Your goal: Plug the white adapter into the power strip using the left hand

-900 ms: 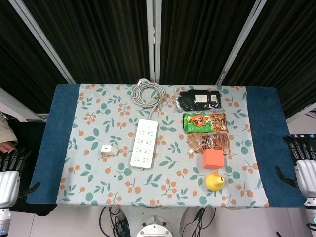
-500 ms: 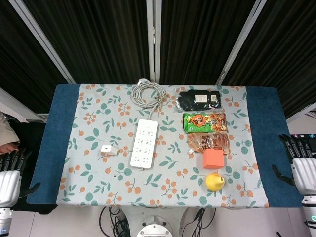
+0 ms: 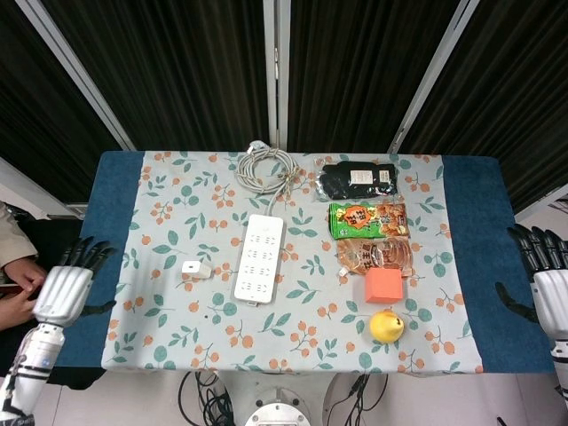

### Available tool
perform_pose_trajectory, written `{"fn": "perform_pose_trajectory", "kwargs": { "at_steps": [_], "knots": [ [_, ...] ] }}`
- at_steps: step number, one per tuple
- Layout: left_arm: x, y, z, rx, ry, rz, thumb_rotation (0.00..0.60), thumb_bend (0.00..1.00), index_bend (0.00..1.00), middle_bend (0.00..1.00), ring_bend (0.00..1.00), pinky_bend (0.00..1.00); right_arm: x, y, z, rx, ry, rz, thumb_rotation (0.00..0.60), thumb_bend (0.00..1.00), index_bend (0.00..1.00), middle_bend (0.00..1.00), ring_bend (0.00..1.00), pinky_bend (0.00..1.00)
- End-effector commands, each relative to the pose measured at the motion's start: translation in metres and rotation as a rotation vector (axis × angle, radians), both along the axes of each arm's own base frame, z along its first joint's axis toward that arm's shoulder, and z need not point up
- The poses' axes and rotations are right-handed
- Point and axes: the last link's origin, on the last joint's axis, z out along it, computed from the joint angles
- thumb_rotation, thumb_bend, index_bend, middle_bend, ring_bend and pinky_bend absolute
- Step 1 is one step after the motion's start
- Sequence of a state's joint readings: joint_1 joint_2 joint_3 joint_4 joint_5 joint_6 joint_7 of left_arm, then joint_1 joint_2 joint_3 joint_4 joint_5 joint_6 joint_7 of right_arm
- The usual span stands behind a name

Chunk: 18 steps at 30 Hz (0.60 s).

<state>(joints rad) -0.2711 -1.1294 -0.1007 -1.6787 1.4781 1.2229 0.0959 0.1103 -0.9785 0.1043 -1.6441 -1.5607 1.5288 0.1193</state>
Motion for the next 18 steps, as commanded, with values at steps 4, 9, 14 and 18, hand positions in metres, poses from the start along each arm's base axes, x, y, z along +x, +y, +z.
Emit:
{"fn": "perform_pose_trajectory", "kwargs": {
  "at_steps": [4,9,14,18],
  "knots": [
    [0.030,0.058,-0.053,-0.159,-0.094,-0.007,0.600,0.09,0.25,0.20,0.04,0.01,-0.003,-0.002,-0.003,0.014,-0.006,-0.017,0.600,0.24,0.00,0.06,0.00,0.00],
    [0.035,0.072,-0.083,-0.176,-0.131,0.022,0.600,0.14,0.29,0.24,0.07,0.05,-0.009,-0.002,-0.007,0.023,-0.017,-0.040,0.600,0.24,0.00,0.06,0.00,0.00],
    [0.043,0.076,-0.102,-0.169,-0.143,0.020,0.600,0.19,0.34,0.31,0.11,0.07,-0.014,-0.003,-0.010,0.033,-0.026,-0.056,0.600,0.24,0.00,0.06,0.00,0.00],
    [0.047,0.075,-0.116,-0.189,-0.146,0.028,0.600,0.21,0.36,0.35,0.14,0.09,-0.017,-0.004,-0.012,0.037,-0.032,-0.065,0.600,0.24,0.00,0.06,0.00,0.00]
  ]
}}
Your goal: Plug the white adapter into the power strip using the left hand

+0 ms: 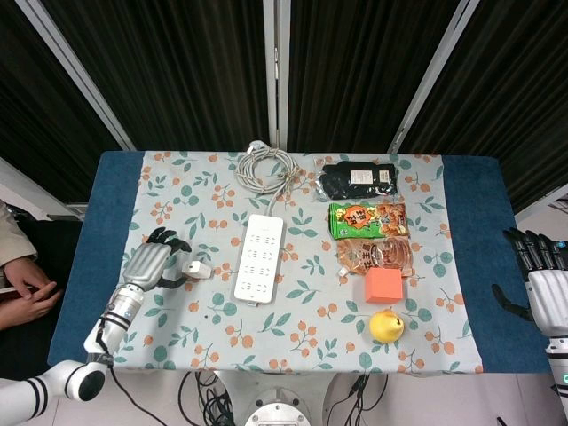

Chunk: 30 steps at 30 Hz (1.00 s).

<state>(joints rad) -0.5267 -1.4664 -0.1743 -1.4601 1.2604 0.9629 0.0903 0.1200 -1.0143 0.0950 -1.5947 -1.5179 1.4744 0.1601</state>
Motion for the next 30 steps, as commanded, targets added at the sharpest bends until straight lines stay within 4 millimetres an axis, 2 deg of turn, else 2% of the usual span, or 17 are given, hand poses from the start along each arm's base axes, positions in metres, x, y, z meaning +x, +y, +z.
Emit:
{"fn": "perform_pose_trajectory", "kwargs": {
  "at_steps": [1,6,23,27,30],
  "knots": [
    [0.003,0.000,-0.009,-0.011,0.000,0.004,0.600,0.21,0.37,0.35,0.14,0.09,-0.002,-0.001,-0.001,0.004,-0.003,-0.005,0.600,0.24,0.00,0.06,0.00,0.00],
    [0.005,0.000,-0.017,-0.012,-0.006,0.008,0.600,0.21,0.39,0.37,0.16,0.09,-0.005,-0.001,-0.004,0.014,-0.009,-0.012,0.600,0.24,0.00,0.06,0.00,0.00],
    [0.004,0.000,-0.024,-0.025,-0.017,0.010,0.600,0.28,0.44,0.40,0.18,0.09,-0.009,0.000,-0.006,0.018,-0.014,-0.024,0.600,0.24,0.00,0.06,0.00,0.00],
    [0.002,0.002,-0.024,-0.011,-0.013,0.005,0.600,0.37,0.51,0.49,0.24,0.11,-0.009,0.000,-0.005,0.014,-0.016,-0.028,0.600,0.24,0.00,0.06,0.00,0.00],
    [0.002,0.004,-0.022,0.005,-0.022,-0.004,0.600,0.39,0.57,0.57,0.33,0.14,-0.010,0.001,-0.006,0.014,-0.016,-0.029,0.600,0.24,0.00,0.06,0.00,0.00]
  ]
}}
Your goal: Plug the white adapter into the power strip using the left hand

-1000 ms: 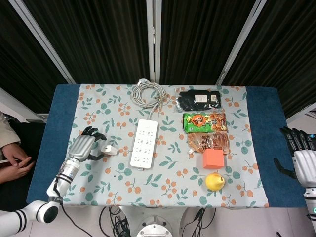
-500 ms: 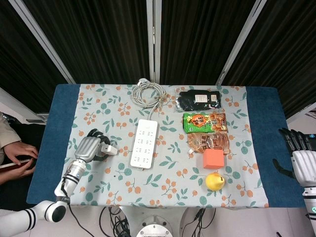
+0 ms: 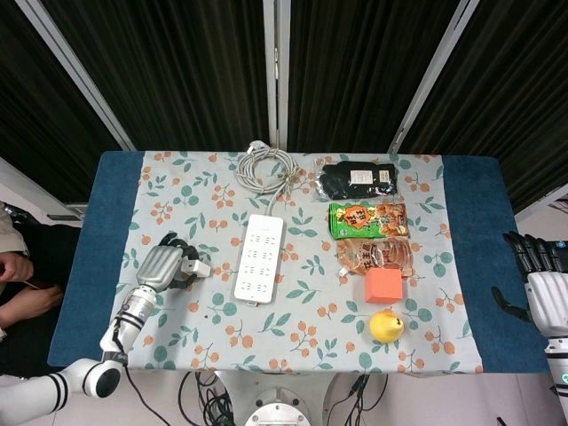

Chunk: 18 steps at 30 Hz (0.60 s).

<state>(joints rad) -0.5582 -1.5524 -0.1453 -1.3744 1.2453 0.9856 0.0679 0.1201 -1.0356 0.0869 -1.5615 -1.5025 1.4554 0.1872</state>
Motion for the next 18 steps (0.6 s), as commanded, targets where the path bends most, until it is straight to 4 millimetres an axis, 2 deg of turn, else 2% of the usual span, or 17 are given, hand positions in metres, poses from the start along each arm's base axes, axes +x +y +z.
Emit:
{"fn": "perform_pose_trajectory", "kwargs": {
  "at_steps": [1,5,11,14,18],
  "knots": [
    [0.002,0.002,0.002,0.012,-0.007,-0.013,0.600,0.39,0.59,0.59,0.35,0.16,0.000,0.000,0.000,0.000,-0.001,0.000,0.600,0.24,0.00,0.06,0.00,0.00],
    [0.016,0.012,0.012,0.027,0.009,-0.072,0.600,0.38,0.60,0.61,0.36,0.18,0.001,0.001,0.000,-0.001,-0.002,0.004,0.600,0.24,0.00,0.06,0.00,0.00],
    [0.063,0.045,0.028,0.015,0.072,-0.222,0.600,0.38,0.60,0.61,0.37,0.19,0.002,0.002,-0.001,-0.003,-0.001,0.009,0.600,0.24,0.00,0.06,0.00,0.00],
    [0.088,0.064,0.025,0.003,0.131,-0.305,0.600,0.38,0.60,0.62,0.38,0.22,0.003,0.003,-0.001,-0.004,-0.001,0.008,0.600,0.24,0.00,0.06,0.00,0.00],
    [0.109,0.082,0.015,-0.019,0.204,-0.379,0.600,0.39,0.60,0.63,0.41,0.30,0.003,0.006,0.000,-0.006,0.001,0.001,0.600,0.24,0.00,0.06,0.00,0.00]
  ]
}}
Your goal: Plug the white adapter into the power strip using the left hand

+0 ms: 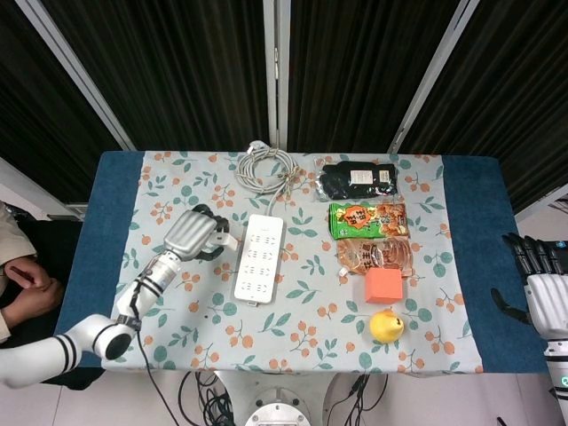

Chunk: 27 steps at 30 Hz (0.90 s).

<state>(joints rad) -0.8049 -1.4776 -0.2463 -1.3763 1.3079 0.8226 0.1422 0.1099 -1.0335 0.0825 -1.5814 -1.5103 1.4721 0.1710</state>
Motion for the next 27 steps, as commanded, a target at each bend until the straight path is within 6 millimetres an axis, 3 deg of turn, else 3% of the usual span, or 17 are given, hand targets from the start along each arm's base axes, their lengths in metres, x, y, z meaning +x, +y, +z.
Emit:
{"fn": "perform_pose_trajectory", "kwargs": {
  "at_steps": [1,9,27],
  "knots": [
    [0.022,0.020,-0.008,-0.001,0.086,-0.081,0.600,0.39,0.60,0.63,0.43,0.32,0.000,0.001,0.001,-0.003,0.002,-0.004,0.600,0.24,0.00,0.06,0.00,0.00],
    [0.038,0.038,-0.024,-0.027,0.122,-0.091,0.600,0.41,0.60,0.64,0.44,0.34,-0.003,0.005,0.002,-0.012,0.001,-0.027,0.600,0.24,0.00,0.06,0.00,0.00],
    [0.044,0.041,-0.041,-0.043,0.138,-0.086,0.600,0.40,0.60,0.64,0.44,0.33,-0.006,0.002,0.001,-0.006,-0.002,-0.037,0.600,0.24,0.00,0.06,0.00,0.00]
  ]
}}
